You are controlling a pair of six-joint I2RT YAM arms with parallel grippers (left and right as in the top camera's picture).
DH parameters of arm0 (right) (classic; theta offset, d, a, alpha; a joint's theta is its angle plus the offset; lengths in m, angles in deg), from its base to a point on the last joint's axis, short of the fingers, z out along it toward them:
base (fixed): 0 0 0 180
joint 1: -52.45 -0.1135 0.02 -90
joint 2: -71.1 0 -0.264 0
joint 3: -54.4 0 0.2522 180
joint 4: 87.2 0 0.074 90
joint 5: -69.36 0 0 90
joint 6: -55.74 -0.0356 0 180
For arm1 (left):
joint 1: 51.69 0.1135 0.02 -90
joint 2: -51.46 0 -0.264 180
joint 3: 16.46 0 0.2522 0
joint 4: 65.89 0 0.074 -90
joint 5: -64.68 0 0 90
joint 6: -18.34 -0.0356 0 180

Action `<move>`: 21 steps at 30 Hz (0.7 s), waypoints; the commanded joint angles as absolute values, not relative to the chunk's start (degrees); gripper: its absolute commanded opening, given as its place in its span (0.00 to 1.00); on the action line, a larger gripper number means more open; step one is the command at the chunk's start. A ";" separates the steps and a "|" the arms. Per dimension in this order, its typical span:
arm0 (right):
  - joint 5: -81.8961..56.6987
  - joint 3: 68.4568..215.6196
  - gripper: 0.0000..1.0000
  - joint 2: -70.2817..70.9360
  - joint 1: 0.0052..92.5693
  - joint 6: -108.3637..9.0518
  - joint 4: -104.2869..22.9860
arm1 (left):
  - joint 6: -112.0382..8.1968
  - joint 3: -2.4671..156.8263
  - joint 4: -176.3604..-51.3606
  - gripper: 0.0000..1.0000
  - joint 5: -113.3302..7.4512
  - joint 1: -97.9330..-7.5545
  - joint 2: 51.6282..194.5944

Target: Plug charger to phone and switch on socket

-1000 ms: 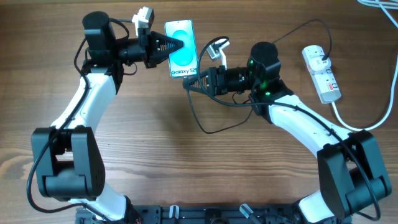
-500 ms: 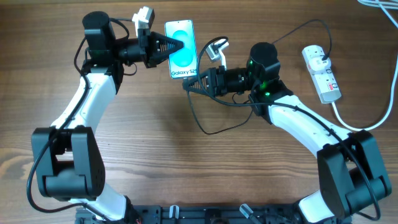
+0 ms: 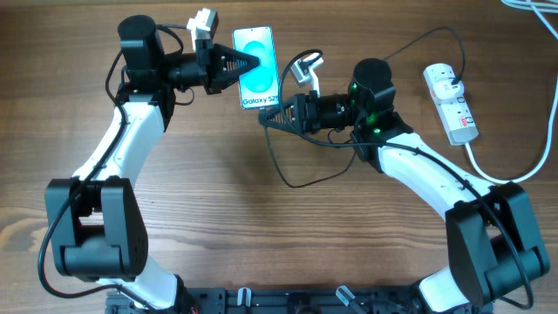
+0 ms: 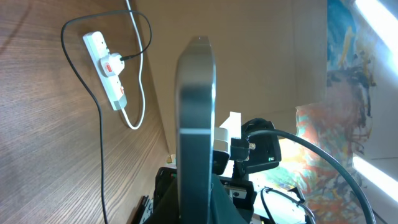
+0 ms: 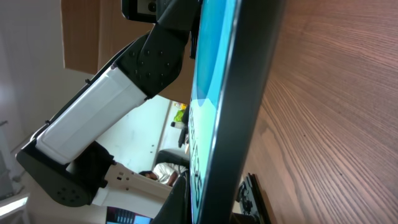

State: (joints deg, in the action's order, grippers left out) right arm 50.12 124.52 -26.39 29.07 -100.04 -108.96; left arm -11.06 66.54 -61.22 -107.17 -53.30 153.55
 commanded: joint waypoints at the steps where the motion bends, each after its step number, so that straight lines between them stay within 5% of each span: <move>1: 43.61 125.44 0.04 -26.07 30.56 -99.42 -111.13 | -13.00 66.51 -61.31 0.04 -115.69 -56.10 151.97; 18: 44.48 125.44 0.06 -26.07 30.56 -100.43 -111.70 | -12.96 66.51 -61.33 0.04 -115.69 -56.03 151.97; 19: 44.48 125.44 0.43 -26.07 30.56 -100.36 -111.70 | -12.96 66.51 -61.33 0.04 -115.69 -56.03 151.97; 21: 44.46 125.44 0.82 -26.07 30.56 -100.25 -111.70 | -12.96 66.51 -61.31 0.04 -115.69 -56.03 151.97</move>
